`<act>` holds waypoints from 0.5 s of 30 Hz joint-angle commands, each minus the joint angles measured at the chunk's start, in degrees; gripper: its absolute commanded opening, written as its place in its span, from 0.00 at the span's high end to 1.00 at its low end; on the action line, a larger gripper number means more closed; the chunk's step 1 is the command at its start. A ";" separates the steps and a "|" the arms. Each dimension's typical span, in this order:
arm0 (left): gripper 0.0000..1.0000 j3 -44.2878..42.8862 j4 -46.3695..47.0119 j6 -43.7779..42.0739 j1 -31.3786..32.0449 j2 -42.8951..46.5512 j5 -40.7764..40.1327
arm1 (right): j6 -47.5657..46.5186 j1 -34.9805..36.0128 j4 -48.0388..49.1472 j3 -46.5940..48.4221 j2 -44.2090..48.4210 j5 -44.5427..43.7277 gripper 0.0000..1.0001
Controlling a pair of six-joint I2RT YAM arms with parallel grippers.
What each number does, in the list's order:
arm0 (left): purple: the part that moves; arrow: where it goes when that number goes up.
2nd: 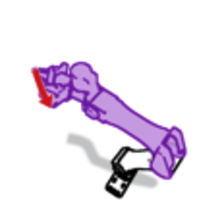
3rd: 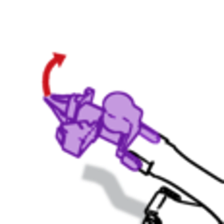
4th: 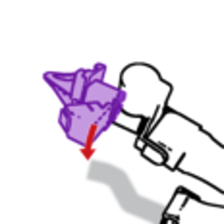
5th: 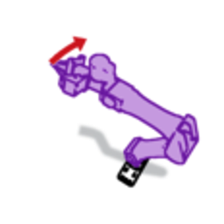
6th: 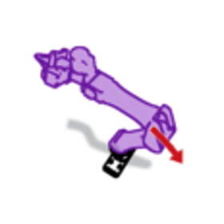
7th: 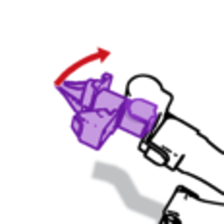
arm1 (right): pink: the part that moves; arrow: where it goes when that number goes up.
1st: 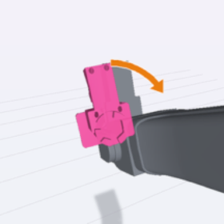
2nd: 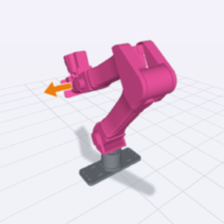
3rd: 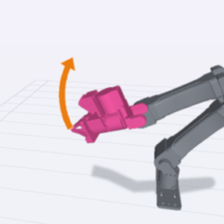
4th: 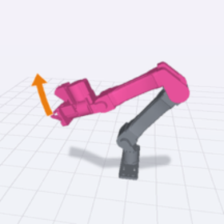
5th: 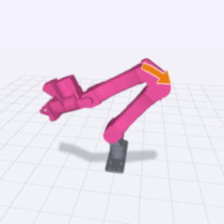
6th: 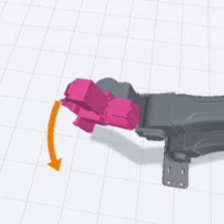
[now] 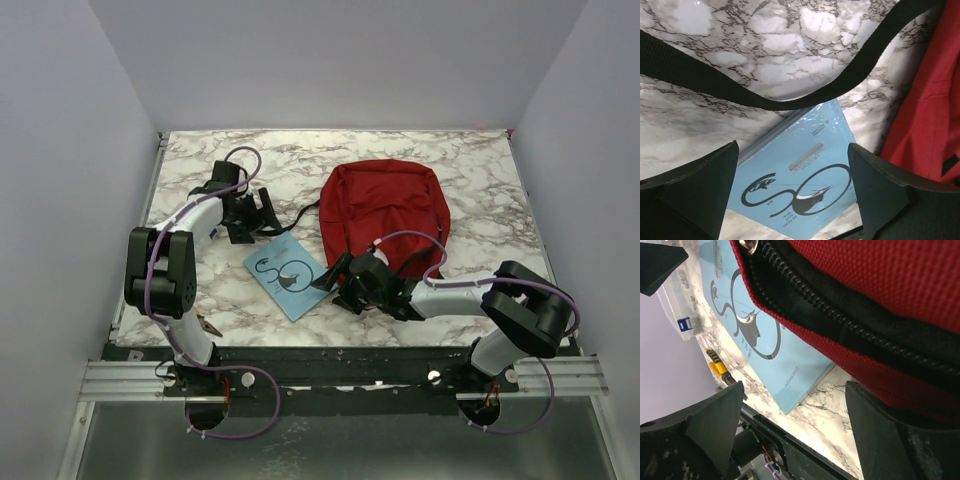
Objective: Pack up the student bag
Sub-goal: Pick up the book from the center of the board.
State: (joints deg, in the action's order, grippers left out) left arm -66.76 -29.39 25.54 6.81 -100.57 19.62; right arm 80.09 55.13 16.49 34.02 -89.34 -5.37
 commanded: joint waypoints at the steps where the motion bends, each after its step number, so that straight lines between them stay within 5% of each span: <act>1: 0.08 -0.89 -2.44 4.37 -0.32 -1.05 6.49 | -1.08 0.14 -4.52 0.80 -0.94 -1.53 0.14; 15: 0.02 0.51 -0.65 13.07 -0.65 -6.31 11.65 | -1.39 0.15 -3.28 3.04 -3.83 -2.04 0.14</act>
State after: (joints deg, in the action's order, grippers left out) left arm -67.44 -30.28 34.48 6.31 -103.94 26.22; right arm 79.66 55.13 15.84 36.60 -91.61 -5.34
